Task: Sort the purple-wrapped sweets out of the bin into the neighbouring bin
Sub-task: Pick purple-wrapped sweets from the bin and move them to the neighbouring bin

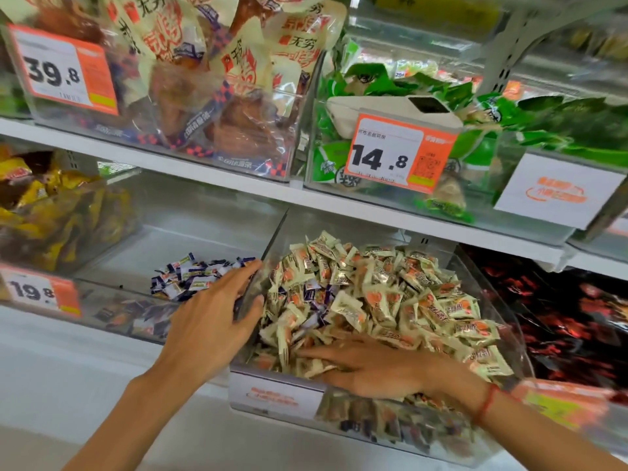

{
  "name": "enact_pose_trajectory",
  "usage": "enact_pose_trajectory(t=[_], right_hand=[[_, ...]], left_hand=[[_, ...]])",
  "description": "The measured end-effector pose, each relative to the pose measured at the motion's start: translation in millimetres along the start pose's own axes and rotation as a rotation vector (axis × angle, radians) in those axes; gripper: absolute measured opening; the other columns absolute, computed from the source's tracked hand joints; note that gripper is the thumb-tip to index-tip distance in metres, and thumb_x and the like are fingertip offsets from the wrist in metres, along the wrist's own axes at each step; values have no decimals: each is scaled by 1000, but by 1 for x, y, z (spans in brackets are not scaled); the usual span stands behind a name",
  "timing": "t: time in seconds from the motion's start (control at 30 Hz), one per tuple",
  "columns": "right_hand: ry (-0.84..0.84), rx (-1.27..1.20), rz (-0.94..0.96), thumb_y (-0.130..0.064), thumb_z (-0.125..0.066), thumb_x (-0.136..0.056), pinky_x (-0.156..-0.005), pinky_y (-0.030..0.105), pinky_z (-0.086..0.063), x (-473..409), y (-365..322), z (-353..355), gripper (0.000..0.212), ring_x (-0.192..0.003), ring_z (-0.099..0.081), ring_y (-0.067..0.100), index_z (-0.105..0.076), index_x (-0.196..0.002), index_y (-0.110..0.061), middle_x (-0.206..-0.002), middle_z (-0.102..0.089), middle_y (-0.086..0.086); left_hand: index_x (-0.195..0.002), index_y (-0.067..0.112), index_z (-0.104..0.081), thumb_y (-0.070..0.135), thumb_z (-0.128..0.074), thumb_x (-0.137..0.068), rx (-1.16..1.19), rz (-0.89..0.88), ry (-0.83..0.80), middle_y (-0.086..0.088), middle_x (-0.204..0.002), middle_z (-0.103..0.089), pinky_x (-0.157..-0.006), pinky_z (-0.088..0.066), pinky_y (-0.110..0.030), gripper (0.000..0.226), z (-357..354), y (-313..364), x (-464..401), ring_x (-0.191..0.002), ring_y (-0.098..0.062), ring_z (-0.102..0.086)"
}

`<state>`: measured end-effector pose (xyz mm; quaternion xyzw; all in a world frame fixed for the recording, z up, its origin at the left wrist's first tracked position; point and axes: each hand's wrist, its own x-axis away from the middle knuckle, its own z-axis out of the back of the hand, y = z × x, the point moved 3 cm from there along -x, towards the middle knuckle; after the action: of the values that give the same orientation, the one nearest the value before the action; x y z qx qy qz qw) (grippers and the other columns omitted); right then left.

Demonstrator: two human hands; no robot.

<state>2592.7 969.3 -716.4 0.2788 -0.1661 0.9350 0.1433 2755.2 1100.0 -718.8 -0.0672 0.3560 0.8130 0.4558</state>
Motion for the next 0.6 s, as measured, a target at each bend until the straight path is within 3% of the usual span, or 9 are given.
enact_pose_trajectory(t=[0.1, 0.2, 0.27, 0.37, 0.43, 0.5, 0.6], right_hand=[[-32, -118, 19, -62, -35, -94, -117, 46, -6, 18, 5, 15, 50, -145, -8, 7, -22, -142, -58, -157, -13, -21], [199, -280, 160, -26, -50, -99, -109, 22, -29, 11, 7, 41, 35, -132, -38, -1, -52, -132, -39, -146, -42, -17], [424, -318, 160, -11, -46, -100, -104, 24, -42, -10, 12, 55, 33, -125, -50, 6, -62, -124, -28, -137, -54, -8], [536, 53, 59, -20, -46, -99, -105, 40, -42, -45, 19, 62, 34, -127, -50, 27, -54, -133, -22, -139, -53, 4], [406, 306, -100, -25, -55, -94, -111, 42, -30, -67, 26, 57, 55, -137, -35, 30, -37, -145, -13, -148, -40, 10], [308, 395, -198, -20, -63, -87, -114, 44, -25, -82, 26, 54, 68, -140, -28, 33, -31, -146, -8, -145, -40, 15], [400, 466, -169, -11, -65, -85, -108, 42, -37, -91, 23, 56, 66, -131, -39, 32, -34, -142, -9, -130, -52, 14]], left_hand=[[-143, 35, -35, 37, -50, -93, -5, 2, 6, 8, -138, -51, -74, -52, -34, 52, -1, -1, -1, -98, -20, -65], [-143, 34, -36, 36, -51, -93, -23, -9, 18, 8, -137, -52, -74, -51, -34, 52, -2, -1, -2, -99, -20, -65], [-142, 32, -39, 35, -52, -93, -32, -18, 37, 7, -136, -54, -76, -51, -34, 51, -1, 0, -3, -102, -21, -64], [-142, 33, -39, 35, -51, -92, -43, -23, 53, 10, -134, -55, -76, -51, -32, 51, 0, 1, -3, -102, -17, -64], [-143, 35, -37, 36, -50, -93, -34, -20, 46, 12, -135, -54, -77, -50, -31, 52, 0, 2, -2, -103, -14, -63], [-143, 35, -36, 36, -49, -93, -38, -22, 46, 13, -136, -53, -76, -50, -30, 52, 0, 3, -2, -102, -14, -64], [-143, 35, -35, 36, -48, -94, -49, -19, 45, 12, -135, -53, -74, -49, -29, 52, 1, 4, -1, -101, -14, -64]])
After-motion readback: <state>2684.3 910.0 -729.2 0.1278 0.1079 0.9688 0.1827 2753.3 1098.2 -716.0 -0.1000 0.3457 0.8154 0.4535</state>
